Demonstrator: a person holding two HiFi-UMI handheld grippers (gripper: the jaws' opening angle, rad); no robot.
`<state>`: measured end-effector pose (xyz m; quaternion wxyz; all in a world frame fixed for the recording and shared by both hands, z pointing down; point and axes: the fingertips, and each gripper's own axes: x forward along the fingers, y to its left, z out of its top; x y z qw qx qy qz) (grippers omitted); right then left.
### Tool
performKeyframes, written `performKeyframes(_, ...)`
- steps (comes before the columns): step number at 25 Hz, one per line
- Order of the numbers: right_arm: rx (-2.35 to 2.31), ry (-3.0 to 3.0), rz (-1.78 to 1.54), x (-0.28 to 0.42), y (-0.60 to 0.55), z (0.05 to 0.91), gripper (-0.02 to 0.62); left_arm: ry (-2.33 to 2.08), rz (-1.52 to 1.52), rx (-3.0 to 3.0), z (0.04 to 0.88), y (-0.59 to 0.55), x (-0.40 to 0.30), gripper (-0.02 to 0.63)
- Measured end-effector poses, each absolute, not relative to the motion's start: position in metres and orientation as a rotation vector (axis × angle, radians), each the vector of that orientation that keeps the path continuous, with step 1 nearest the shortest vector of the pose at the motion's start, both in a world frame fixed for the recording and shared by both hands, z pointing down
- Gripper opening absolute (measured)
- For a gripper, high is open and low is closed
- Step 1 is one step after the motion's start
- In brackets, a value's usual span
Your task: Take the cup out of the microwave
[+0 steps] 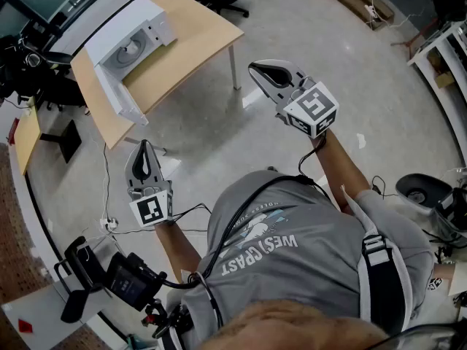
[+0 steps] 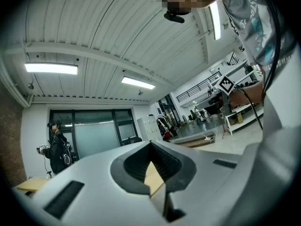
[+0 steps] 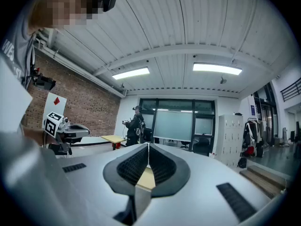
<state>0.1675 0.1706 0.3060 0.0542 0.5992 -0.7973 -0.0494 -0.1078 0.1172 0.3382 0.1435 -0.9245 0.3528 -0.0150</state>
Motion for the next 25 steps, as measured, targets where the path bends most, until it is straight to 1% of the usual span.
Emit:
performKeyframes(2, 1.854, -2.389, -0.148, 0.173, 0.175, 0.309, 0.012, 0.984, -0.058, -2.668, 0.342, 0.112, -0.102, 0.043)
performKeyframes(6, 1.893, -2.348, -0.144, 0.17, 0.174, 0.314, 0.012, 0.925, 0.008, -2.694, 0.343, 0.104, -0.1, 0.043)
performKeyframes(10, 1.893, -2.339, -0.137, 0.148, 0.155, 0.313, 0.012, 0.925, 0.047, -2.716, 0.338, 0.086, -0.12, 0.043)
performKeyframes(14, 1.88, -2.34, -0.138, 0.122, 0.139, 0.311, 0.012, 0.945, 0.001, -2.712, 0.343, 0.072, -0.147, 0.043)
performKeyframes(17, 1.87, -2.339, -0.145, 0.104, 0.132, 0.31, 0.012, 0.923, 0.065, -2.717, 0.338, 0.07, -0.159, 0.043)
performKeyframes(25, 1.796, -2.366, -0.177, 0.064, 0.097, 0.305, 0.012, 0.945, 0.107, -2.688, 0.334, 0.057, -0.191, 0.043)
